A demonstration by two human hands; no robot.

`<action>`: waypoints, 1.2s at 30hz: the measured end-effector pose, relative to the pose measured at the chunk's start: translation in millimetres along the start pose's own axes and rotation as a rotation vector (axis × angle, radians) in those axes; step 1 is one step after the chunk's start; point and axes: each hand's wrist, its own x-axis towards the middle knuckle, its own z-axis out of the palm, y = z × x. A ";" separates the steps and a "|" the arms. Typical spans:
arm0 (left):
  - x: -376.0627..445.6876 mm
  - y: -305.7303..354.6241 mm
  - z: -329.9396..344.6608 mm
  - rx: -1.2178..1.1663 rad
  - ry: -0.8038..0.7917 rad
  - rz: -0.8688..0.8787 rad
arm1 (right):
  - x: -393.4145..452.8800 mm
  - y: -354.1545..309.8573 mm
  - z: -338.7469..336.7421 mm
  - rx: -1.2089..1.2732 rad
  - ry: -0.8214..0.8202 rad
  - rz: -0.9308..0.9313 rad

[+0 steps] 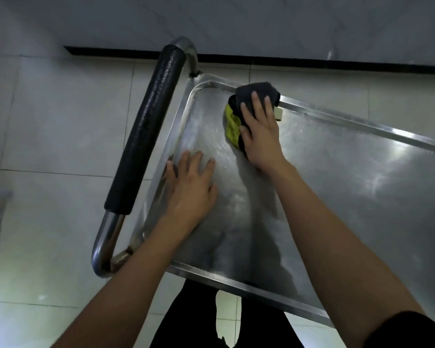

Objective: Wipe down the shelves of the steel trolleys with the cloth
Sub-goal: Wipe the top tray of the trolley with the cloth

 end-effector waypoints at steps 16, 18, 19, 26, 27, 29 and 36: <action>-61.2 244.9 42.7 0.076 -0.087 0.460 | -208.7 213.3 -100.8 -0.052 0.072 0.344; -60.9 261.6 44.3 0.092 -0.084 0.478 | -227.9 221.3 -103.9 -0.075 0.058 0.331; -61.5 268.4 44.6 0.095 -0.083 0.485 | -236.7 223.4 -104.4 -0.082 0.049 0.323; -75.6 287.4 55.7 0.107 -0.106 0.478 | -302.4 230.9 -108.8 -0.092 0.060 0.368; -77.1 286.3 56.3 0.106 -0.110 0.476 | -310.8 230.7 -107.7 -0.101 0.070 0.406; -78.7 284.9 56.3 0.105 -0.114 0.476 | -326.1 229.5 -105.4 -0.122 0.102 0.521; -67.1 307.4 58.0 0.012 -0.069 0.576 | -363.2 239.7 -111.2 -0.134 0.242 0.918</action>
